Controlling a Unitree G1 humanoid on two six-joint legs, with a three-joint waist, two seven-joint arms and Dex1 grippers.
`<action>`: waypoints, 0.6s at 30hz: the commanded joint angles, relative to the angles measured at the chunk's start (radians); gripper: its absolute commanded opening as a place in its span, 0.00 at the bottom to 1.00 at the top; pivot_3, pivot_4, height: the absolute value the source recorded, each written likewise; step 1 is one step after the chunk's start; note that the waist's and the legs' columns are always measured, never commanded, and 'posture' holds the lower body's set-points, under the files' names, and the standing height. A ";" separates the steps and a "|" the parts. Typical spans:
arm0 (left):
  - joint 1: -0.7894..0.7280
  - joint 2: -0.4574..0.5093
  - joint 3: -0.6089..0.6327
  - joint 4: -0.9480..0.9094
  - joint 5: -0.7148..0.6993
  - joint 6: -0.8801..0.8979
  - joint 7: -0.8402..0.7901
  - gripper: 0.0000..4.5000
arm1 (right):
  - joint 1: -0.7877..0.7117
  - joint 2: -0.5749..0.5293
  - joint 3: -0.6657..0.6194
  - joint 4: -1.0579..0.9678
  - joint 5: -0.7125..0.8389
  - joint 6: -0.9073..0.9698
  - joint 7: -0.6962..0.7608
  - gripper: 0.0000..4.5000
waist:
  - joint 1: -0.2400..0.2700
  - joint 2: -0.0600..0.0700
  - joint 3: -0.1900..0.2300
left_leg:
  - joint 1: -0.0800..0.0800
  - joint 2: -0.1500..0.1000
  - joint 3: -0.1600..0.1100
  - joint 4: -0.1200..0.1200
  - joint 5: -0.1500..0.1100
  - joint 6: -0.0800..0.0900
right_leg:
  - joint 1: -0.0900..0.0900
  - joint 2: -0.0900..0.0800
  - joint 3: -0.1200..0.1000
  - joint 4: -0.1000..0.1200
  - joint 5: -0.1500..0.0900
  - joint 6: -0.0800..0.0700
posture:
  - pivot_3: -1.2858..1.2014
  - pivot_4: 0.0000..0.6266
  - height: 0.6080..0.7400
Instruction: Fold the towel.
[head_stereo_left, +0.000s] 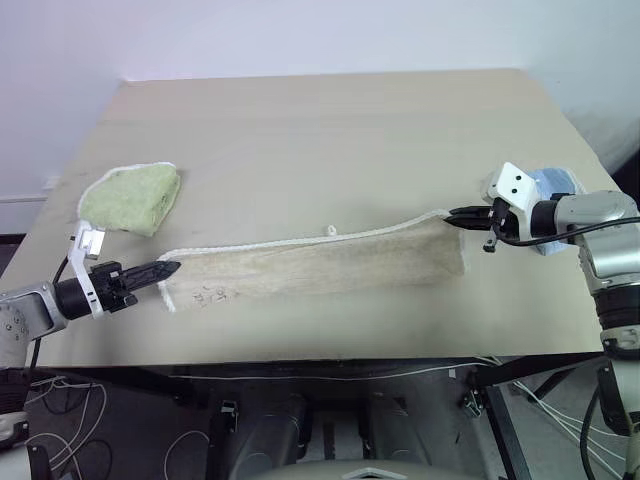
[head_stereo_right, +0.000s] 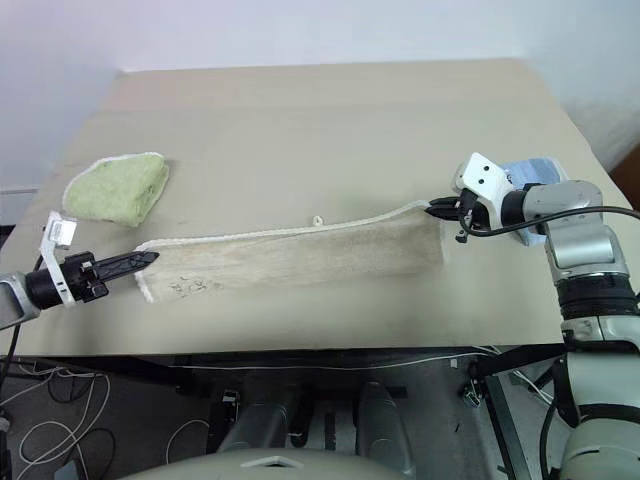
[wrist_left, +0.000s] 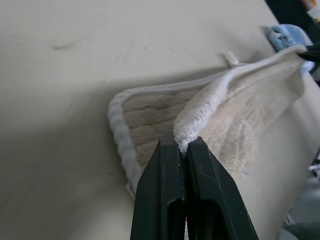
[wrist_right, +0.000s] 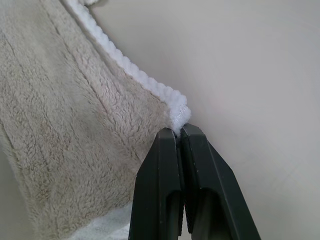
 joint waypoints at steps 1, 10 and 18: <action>0.003 -0.002 0.000 0.001 0.023 -0.039 0.019 0.01 | -0.037 0.011 0.002 0.004 -0.010 -0.021 -0.001 0.00 | -0.001 0.000 0.000 | 0.000 0.000 0.000 0.000 0.000 0.000 | 0.000 0.000 0.000 0.000 0.000 0.000 | 0.52 0.24 1.00; -0.020 -0.073 -0.035 0.033 0.062 -0.133 0.036 0.01 | -0.039 0.028 0.005 0.004 -0.001 0.011 0.027 0.00 | 0.000 0.000 0.000 | 0.000 0.000 0.000 0.000 0.000 0.000 | 0.000 0.000 0.000 0.000 0.000 0.000 | 0.52 0.24 1.00; -0.056 -0.082 -0.044 0.071 0.072 -0.160 0.024 0.21 | -0.036 0.033 0.009 -0.030 0.014 0.128 0.054 0.00 | -0.001 0.000 0.000 | 0.000 0.000 0.000 0.000 0.000 0.000 | 0.000 0.000 0.000 0.000 0.000 0.000 | 0.52 0.24 1.00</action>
